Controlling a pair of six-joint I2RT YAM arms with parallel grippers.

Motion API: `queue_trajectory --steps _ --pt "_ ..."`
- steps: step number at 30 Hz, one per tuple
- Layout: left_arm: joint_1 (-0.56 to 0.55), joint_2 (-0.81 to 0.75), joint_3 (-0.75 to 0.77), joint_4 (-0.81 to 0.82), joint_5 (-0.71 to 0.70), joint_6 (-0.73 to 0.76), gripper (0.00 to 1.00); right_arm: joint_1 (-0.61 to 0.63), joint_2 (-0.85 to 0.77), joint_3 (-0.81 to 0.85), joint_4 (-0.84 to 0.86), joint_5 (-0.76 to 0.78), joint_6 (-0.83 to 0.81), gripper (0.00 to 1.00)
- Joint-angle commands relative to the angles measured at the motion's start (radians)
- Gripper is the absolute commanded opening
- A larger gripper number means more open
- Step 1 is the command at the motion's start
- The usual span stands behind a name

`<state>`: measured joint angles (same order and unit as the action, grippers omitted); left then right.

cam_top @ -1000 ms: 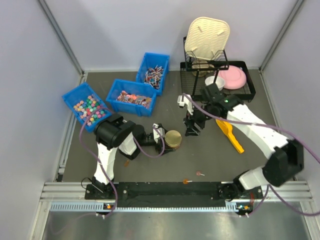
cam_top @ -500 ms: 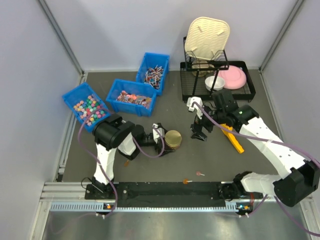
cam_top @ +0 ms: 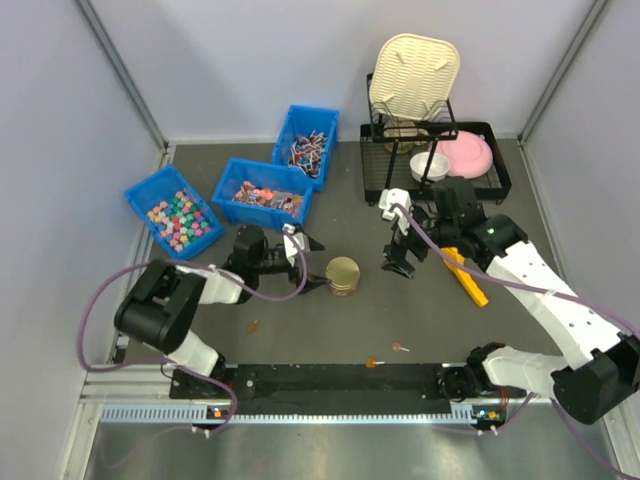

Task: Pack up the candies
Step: Reset both arms

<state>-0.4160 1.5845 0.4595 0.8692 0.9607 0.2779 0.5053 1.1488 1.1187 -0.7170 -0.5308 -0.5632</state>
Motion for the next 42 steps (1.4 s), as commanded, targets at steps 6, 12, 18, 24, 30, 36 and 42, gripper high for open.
queue_trajectory --steps 6,12,18,24,30,36,42 --pt "0.045 -0.268 0.315 -0.864 -0.053 0.129 0.99 -0.011 -0.096 -0.013 0.119 0.055 0.091 0.99" --pt "0.075 -0.369 0.594 -1.173 -0.423 0.124 0.99 -0.011 -0.159 -0.054 0.238 0.147 0.164 0.99" --pt "0.075 -0.474 0.642 -1.167 -0.686 0.096 0.99 -0.011 -0.208 -0.089 0.390 0.330 0.284 0.99" --pt "0.075 -0.529 0.683 -1.165 -0.803 0.070 0.99 -0.011 -0.254 -0.142 0.539 0.498 0.385 0.99" --pt "0.075 -0.586 0.708 -1.122 -0.947 0.043 0.99 -0.011 -0.279 -0.149 0.583 0.597 0.444 0.99" --pt "0.075 -0.669 0.708 -1.072 -1.151 0.060 0.99 -0.011 -0.320 -0.169 0.656 0.710 0.477 0.99" --pt "0.089 -0.782 0.657 -1.035 -1.235 0.027 0.99 -0.013 -0.386 -0.183 0.705 0.787 0.487 0.99"
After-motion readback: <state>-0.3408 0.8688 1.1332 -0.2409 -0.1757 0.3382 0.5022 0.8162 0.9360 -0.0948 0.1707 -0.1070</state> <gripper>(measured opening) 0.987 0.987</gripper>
